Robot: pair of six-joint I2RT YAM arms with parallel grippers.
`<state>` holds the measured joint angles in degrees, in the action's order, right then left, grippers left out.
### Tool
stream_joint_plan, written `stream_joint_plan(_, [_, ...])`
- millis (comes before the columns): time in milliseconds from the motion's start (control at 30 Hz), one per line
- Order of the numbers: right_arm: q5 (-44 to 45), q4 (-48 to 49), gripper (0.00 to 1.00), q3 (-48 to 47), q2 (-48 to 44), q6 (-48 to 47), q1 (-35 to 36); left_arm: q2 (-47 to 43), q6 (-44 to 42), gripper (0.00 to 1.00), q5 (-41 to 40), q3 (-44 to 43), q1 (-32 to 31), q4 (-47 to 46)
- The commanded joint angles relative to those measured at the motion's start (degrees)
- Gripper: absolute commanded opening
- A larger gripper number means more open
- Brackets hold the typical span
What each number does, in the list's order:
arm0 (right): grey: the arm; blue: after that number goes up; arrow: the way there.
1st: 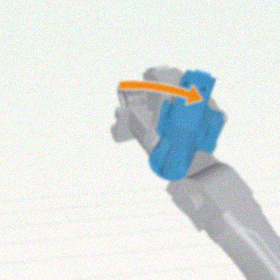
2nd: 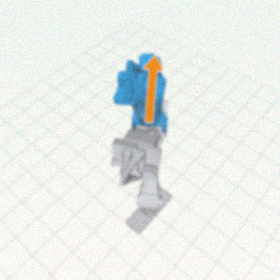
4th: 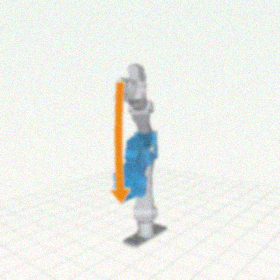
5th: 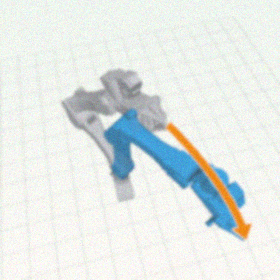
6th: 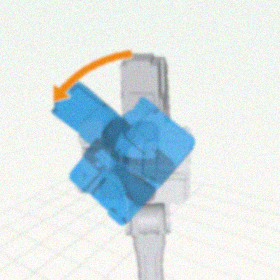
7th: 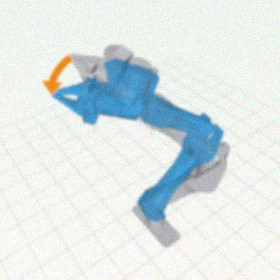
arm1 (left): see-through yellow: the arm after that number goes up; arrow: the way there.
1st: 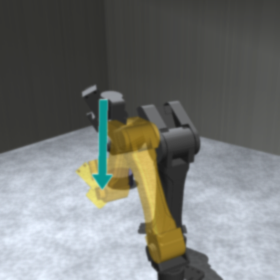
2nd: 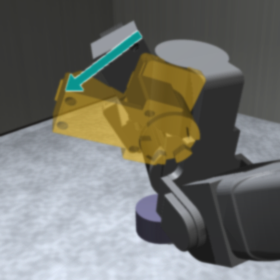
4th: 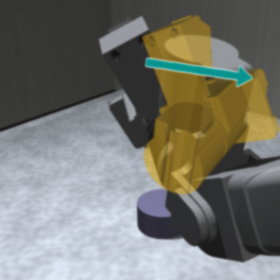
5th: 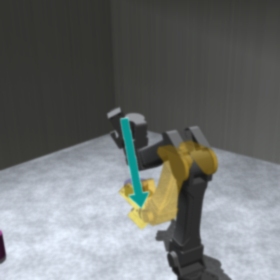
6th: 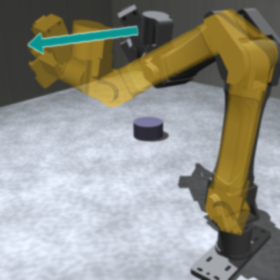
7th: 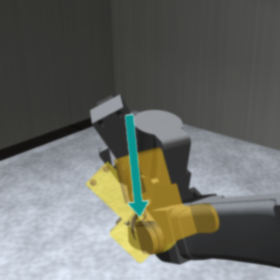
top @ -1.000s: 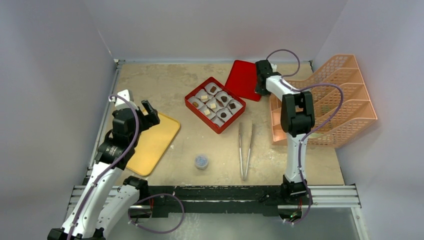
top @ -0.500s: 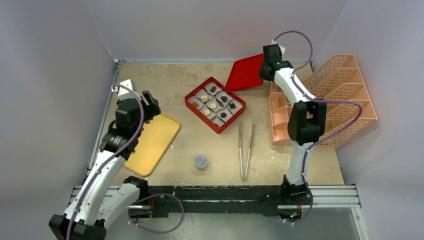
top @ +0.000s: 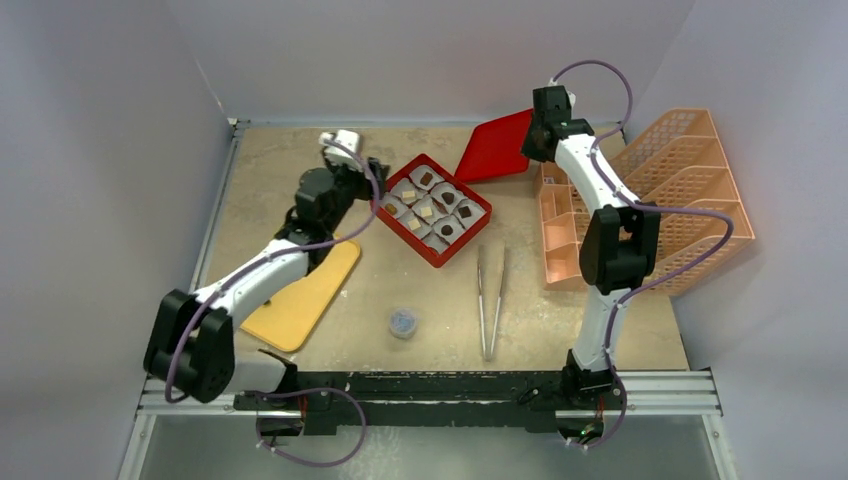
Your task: Pack the chocolate
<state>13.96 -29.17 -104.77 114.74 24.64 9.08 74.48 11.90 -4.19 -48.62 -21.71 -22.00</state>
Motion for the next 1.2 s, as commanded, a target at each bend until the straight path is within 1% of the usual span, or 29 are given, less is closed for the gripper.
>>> stream_joint_plan(0, [-3.4, -1.1, 0.00, -3.6, -4.0, 0.8, 0.1, 8.2, -17.7, 0.64, 7.2, -1.4, -7.6, -22.8])
stream_joint_plan(67, [-3.7, -1.9, 0.00, -4.2, -3.9, 0.8, 0.1, 12.5, -22.3, 0.65, 8.6, -1.7, -10.7, -29.2])
stream_joint_plan(100, [-3.8, -2.2, 0.00, -4.3, -3.9, 0.8, 0.1, 14.8, -26.5, 0.65, 9.0, -2.1, -12.2, -31.5])
stream_joint_plan(167, [-4.0, -2.3, 0.00, -4.0, -4.3, 1.0, 0.1, 19.4, -32.5, 0.66, 8.5, -4.2, -15.5, -33.8])
stream_joint_plan(200, [-4.2, -2.3, 0.00, -3.8, -4.5, 1.0, 0.1, 22.0, -33.7, 0.66, 7.9, -5.3, -16.4, -35.5])
stream_joint_plan(300, [-5.1, -2.8, 0.00, -3.4, -4.9, 1.4, 0.1, 28.5, -32.8, 0.67, 8.1, -7.5, -17.2, -43.1])
stream_joint_plan(367, [-6.1, -2.8, 0.00, -2.7, -5.3, 1.6, 0.1, 32.2, -33.1, 0.67, 8.9, -9.1, -17.7, -45.7])
stream_joint_plan(567, [-7.2, -2.5, 0.00, -0.7, -6.5, 1.4, 0.1, 39.9, -38.9, 0.69, 10.3, -14.0, -19.3, -47.0])
stream_joint_plan(700, [-7.7, -2.6, 0.00, 0.2, -6.8, 1.3, 0.1, 43.5, -47.0, 0.70, 11.4, -18.5, -21.8, -42.2])
stream_joint_plan(900, [-8.1, -2.4, 0.00, 1.2, -7.9, 1.5, 0.1, 49.7, -50.6, 0.70, 12.0, -26.4, -23.9, -40.1])
stream_joint_plan(1033, [-7.2, -2.1, 0.00, 1.5, -8.2, 1.4, 0.1, 52.9, -54.0, 0.70, 13.1, -30.7, -24.8, -35.5])
stream_joint_plan(1100, [-8.1, -2.8, 0.00, 1.9, -8.4, 1.0, 0.1, 54.0, -53.3, 0.70, 11.5, -30.7, -25.2, -37.5])
stream_joint_plan(1167, [-7.8, -2.4, 0.00, 2.4, -8.6, 0.0, 0.1, 54.0, -49.7, 0.70, 7.1, -28.5, -25.5, -43.4])
